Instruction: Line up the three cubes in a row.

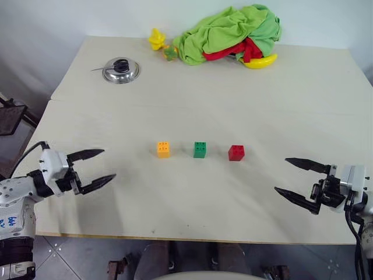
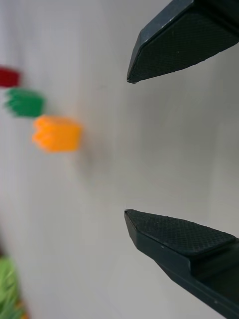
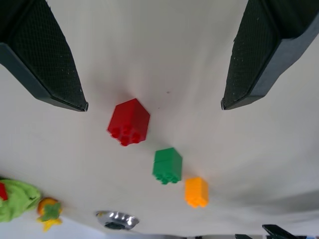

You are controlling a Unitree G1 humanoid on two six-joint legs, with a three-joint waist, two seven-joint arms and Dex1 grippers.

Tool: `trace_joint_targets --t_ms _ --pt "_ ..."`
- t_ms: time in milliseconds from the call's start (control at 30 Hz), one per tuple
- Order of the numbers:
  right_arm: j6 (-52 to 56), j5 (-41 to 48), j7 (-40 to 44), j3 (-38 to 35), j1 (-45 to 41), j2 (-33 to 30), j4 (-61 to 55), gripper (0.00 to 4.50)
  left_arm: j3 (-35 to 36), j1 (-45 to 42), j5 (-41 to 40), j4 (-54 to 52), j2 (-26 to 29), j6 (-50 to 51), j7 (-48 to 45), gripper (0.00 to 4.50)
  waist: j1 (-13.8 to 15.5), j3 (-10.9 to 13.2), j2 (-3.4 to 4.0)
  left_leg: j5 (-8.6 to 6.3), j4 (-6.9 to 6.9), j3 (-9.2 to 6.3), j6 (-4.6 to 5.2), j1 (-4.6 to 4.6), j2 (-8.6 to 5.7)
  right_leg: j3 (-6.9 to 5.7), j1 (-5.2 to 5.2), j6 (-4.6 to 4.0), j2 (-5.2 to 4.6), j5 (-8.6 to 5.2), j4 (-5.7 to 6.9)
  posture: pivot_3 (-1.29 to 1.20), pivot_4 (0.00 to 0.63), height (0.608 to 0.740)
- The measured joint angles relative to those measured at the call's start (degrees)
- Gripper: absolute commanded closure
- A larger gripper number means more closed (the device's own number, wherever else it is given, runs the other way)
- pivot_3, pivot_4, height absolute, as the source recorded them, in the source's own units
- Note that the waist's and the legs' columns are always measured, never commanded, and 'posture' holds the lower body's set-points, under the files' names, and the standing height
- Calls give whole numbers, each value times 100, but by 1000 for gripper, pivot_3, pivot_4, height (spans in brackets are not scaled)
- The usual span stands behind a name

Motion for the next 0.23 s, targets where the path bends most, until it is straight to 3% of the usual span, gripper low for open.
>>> trace_joint_targets --t_ms 233 --pt "4 9 -8 275 -390 202 14 0 -61 297 -73 -386 -12 180 97 176 -78 3 15 -1 -9 11 -2 2 4 -1 -1 -3 16 -2 -4 0 150 740"
